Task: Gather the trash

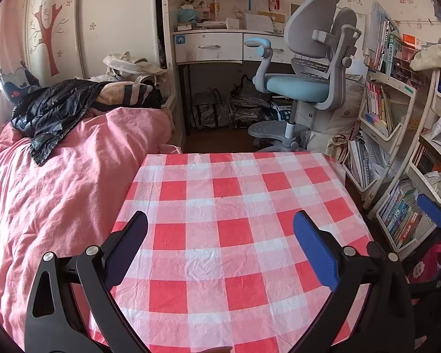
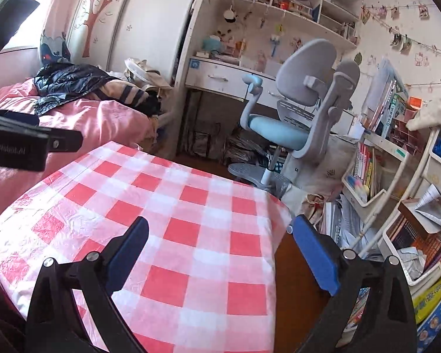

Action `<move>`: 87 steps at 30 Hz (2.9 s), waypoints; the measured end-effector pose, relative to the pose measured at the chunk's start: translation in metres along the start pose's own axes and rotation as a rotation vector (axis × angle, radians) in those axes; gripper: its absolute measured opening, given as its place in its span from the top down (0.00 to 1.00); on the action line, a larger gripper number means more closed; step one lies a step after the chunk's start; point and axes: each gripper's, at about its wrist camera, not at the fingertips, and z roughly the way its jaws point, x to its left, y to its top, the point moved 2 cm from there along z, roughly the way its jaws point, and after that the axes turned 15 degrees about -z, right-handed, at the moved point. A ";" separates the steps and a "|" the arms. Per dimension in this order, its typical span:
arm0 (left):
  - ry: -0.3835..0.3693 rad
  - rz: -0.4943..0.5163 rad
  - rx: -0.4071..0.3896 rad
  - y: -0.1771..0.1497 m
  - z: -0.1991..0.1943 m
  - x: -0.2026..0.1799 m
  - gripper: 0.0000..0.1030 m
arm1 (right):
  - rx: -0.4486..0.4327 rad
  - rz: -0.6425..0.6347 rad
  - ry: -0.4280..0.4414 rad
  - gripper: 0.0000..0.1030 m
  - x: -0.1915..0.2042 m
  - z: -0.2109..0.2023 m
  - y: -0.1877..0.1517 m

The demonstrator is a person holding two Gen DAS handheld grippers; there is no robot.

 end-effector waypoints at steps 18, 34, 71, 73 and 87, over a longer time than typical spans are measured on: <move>0.098 0.023 -0.020 0.004 0.008 0.008 0.07 | 0.012 -0.092 0.003 0.08 0.014 0.011 0.018; 0.048 -0.021 -0.049 0.008 0.000 0.007 0.07 | 0.004 -0.098 -0.005 0.08 0.012 0.010 0.018; -0.034 -0.050 -0.030 0.012 -0.004 0.005 0.07 | 0.005 -0.105 -0.009 0.08 0.012 0.010 0.017; -0.034 -0.044 -0.032 0.010 -0.004 0.004 0.07 | 0.004 -0.103 -0.008 0.08 0.012 0.010 0.017; -0.010 -0.020 -0.038 -0.001 0.002 -0.009 0.07 | -0.001 -0.092 -0.006 0.08 0.007 0.009 0.018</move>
